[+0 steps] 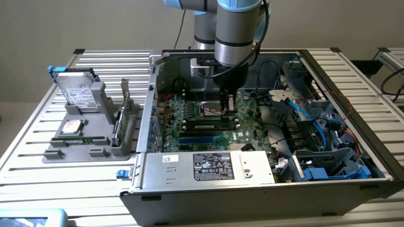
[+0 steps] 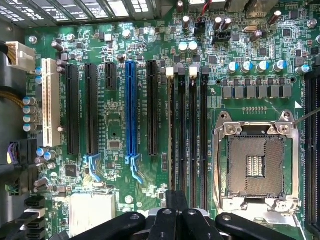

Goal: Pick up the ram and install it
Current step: 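Press down the ram until it locks into place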

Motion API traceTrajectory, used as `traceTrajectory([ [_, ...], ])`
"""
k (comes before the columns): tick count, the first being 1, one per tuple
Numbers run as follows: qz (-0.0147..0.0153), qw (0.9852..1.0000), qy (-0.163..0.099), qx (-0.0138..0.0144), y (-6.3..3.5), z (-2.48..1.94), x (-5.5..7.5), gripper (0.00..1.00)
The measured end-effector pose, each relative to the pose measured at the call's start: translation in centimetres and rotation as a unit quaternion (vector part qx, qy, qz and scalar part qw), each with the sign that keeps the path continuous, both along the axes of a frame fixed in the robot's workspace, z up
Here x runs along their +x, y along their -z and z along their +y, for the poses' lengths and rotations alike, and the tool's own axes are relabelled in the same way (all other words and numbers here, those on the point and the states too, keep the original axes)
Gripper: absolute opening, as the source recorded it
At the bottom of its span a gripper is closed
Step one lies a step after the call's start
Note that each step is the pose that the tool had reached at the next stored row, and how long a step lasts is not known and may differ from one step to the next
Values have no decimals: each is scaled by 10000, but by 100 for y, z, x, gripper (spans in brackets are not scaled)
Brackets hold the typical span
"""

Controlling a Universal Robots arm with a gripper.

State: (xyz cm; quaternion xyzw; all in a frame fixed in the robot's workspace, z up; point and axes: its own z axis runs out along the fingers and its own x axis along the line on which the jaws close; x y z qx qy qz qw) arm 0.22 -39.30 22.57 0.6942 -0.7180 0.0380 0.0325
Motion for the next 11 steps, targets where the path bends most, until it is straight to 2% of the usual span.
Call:
traceTrajectory([
  [5,0,10000,3,-1,9,0,-2,11],
  [7,-2,10000,7,9,-23,2,-18,11],
  [11,0,10000,7,2,-65,-1,-81,11],
])
